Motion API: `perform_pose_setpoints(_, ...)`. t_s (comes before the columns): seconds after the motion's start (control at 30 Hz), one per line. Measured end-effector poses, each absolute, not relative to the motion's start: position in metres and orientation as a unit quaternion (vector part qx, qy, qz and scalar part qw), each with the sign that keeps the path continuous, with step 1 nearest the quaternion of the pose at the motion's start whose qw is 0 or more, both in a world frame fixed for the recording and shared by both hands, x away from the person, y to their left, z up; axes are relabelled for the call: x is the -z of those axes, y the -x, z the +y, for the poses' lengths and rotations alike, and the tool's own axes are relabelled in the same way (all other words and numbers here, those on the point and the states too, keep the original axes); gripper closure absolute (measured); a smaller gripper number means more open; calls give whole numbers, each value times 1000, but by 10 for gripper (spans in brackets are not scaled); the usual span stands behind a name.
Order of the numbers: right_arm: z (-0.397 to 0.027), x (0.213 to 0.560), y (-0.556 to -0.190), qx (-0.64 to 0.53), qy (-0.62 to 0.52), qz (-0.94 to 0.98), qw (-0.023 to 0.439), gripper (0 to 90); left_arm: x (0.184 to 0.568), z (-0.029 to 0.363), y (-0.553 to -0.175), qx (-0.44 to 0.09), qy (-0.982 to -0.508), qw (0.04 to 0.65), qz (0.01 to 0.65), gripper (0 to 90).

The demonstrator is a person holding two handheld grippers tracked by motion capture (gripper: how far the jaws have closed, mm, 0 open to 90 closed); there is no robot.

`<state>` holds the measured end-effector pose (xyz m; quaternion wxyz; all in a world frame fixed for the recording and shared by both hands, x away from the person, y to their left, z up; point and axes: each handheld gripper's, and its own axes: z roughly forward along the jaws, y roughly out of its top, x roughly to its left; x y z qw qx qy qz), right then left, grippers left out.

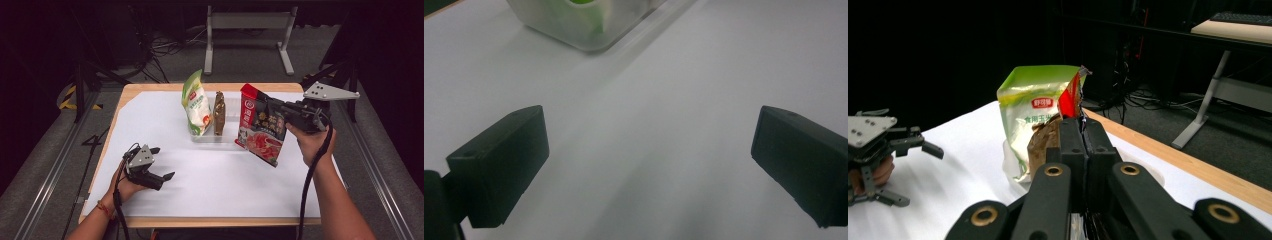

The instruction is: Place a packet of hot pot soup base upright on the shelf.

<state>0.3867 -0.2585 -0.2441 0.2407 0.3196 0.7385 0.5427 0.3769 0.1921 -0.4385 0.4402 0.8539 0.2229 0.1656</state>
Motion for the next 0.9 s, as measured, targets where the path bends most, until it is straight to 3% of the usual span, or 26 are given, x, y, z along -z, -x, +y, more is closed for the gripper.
perform_pose_setpoints(0.9,-228,234,-427,-537,-356,718,262,894,439,189,-374,-156,-859,440,210,26)
